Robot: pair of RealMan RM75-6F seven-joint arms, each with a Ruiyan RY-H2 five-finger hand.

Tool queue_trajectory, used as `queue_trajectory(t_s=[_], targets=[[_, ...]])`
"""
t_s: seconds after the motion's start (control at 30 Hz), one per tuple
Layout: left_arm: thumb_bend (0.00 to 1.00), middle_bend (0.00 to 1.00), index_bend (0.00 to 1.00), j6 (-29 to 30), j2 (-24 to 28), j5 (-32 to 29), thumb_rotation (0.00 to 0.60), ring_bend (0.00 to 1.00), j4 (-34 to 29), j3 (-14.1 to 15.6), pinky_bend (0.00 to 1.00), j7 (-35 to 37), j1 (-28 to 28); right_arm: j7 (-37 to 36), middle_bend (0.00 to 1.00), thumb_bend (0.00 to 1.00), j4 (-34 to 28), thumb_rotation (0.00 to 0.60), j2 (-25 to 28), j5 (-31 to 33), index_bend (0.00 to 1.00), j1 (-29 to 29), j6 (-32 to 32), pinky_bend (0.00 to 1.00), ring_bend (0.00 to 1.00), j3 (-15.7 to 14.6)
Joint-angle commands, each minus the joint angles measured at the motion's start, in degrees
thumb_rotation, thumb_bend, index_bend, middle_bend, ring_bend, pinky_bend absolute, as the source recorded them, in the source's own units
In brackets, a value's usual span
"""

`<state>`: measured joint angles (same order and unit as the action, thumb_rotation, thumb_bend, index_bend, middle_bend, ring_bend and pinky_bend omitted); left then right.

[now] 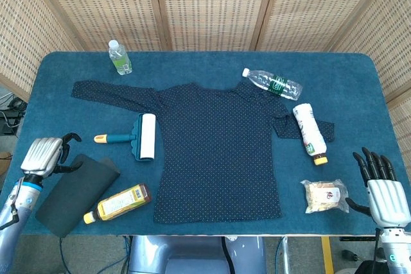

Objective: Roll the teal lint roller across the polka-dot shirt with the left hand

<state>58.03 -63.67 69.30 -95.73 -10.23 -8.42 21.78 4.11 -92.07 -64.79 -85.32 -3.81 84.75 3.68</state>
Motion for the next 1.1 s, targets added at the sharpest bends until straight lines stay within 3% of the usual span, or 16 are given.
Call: queue_trajectory(t_s=[0.03,0.3,0.57,1.1], targets=[[0.27,0.84,0.39,-5.3,0.7,-4.0,0.6,0.71,1.5,-1.5,0.74,-1.5,4.2,-0.1,0.0,0.08,0.3,0.6,-0.1,0.2,0.0,0.0,0.0,0.0,0.0,0.1],[0.27,0.84,0.37,-12.4,-2.6,-10.7,0.6,0.71,8.5,-1.1,0.74,-8.8,10.9,-0.3,0.0,0.08,1.2,0.6,-0.4,1.0,0.0,-0.1,-0.3,0.0,0.0,0.5],[0.32,0.84,0.36,-14.7,-8.5,-16.3,0.6,0.71,16.1,0.5,0.74,-15.4,15.6,-0.5,0.0,0.08,2.3,0.6,-0.8,1.9,0.0,-0.3,-0.6,0.0,0.0,0.9],[0.33,0.83,0.37,-16.0,-18.8,-18.0,0.6,0.71,27.2,2.7,0.74,-17.8,19.7,-1.0,0.0,0.08,3.7,0.6,-1.3,3.0,0.0,-0.4,-1.3,0.0,0.0,1.3]])
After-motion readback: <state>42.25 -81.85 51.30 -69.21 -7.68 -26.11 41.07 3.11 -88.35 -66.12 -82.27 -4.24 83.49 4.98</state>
